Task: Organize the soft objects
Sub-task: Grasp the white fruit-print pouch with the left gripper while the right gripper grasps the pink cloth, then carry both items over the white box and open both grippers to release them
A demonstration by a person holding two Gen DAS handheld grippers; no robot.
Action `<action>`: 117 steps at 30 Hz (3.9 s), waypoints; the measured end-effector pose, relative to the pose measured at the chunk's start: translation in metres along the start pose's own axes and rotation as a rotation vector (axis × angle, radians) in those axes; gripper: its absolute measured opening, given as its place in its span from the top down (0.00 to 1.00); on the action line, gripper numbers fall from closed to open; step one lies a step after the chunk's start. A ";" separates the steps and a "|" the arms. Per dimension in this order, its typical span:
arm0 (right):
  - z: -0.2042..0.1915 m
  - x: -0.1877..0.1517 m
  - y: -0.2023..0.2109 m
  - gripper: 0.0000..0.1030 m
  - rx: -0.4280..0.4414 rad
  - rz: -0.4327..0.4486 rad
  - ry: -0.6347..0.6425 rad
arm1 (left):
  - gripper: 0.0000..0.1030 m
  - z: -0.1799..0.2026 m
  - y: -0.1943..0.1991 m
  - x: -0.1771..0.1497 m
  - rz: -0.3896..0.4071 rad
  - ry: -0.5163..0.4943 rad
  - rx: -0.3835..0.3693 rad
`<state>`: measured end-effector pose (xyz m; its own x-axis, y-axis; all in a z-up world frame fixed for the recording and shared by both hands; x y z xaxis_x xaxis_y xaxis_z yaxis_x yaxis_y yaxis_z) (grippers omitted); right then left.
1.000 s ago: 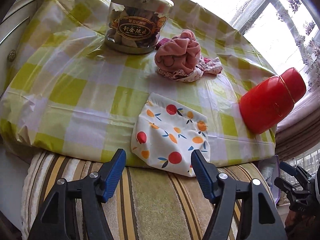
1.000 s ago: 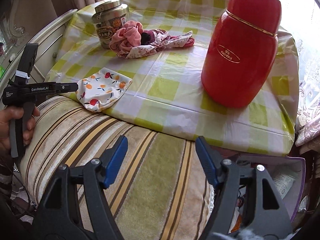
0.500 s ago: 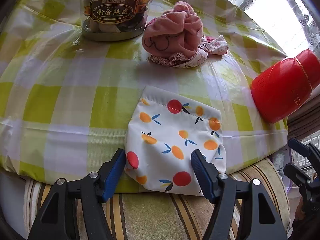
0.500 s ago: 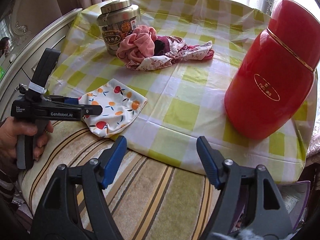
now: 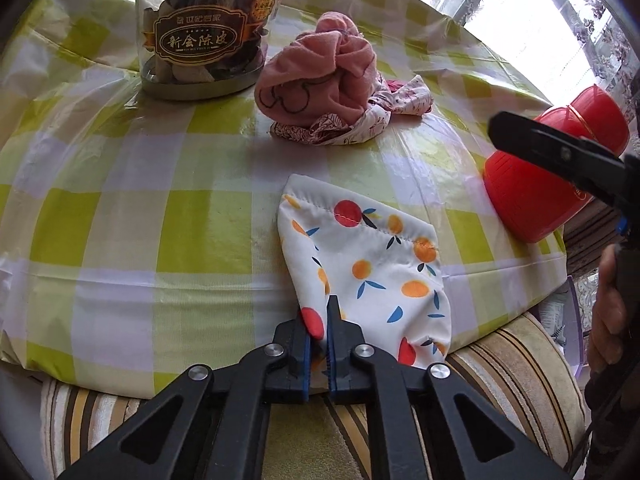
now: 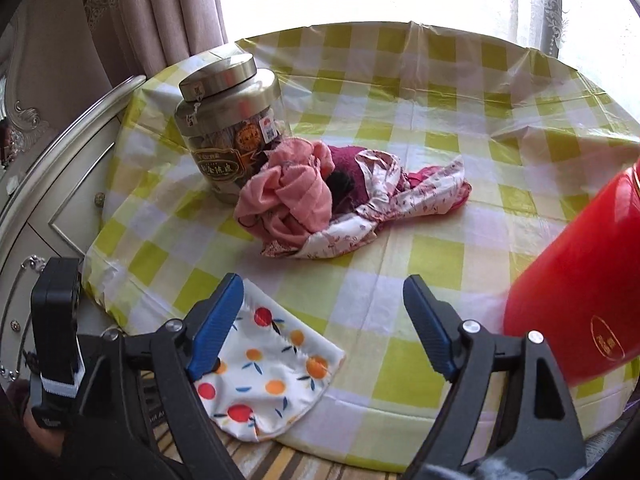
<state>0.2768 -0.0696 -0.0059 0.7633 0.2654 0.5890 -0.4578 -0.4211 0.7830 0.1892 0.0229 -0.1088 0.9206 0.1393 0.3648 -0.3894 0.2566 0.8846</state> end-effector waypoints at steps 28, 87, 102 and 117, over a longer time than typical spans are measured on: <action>-0.028 0.062 -0.069 0.72 -0.029 0.042 -0.008 | 0.94 -0.035 0.043 0.011 0.211 0.174 -0.055; 0.209 -0.171 0.247 0.72 -0.308 0.203 -0.348 | 0.95 0.221 0.127 -0.025 0.331 -0.275 -0.223; 0.300 -0.241 0.288 0.72 -0.454 0.179 -0.516 | 0.95 0.355 0.085 -0.057 0.201 -0.502 -0.343; 0.331 -0.284 0.297 0.71 -0.487 0.135 -0.563 | 0.54 0.433 0.042 -0.081 0.123 -0.670 -0.354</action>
<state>0.0749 -0.5573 -0.0071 0.7440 -0.2995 0.5973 -0.6139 0.0465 0.7880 0.1107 -0.3917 0.0247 0.6474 -0.3942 0.6523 -0.3721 0.5834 0.7219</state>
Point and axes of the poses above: each gripper's, at about its wrist camera, not at the fingertips, and y roughly against the way its jaws point, z to its right, x to its top, the point moved 9 cm from there along -y, roughly the way its jaws point, and after that the axes turned 4 degrees about -z, right-handed, at the moved point
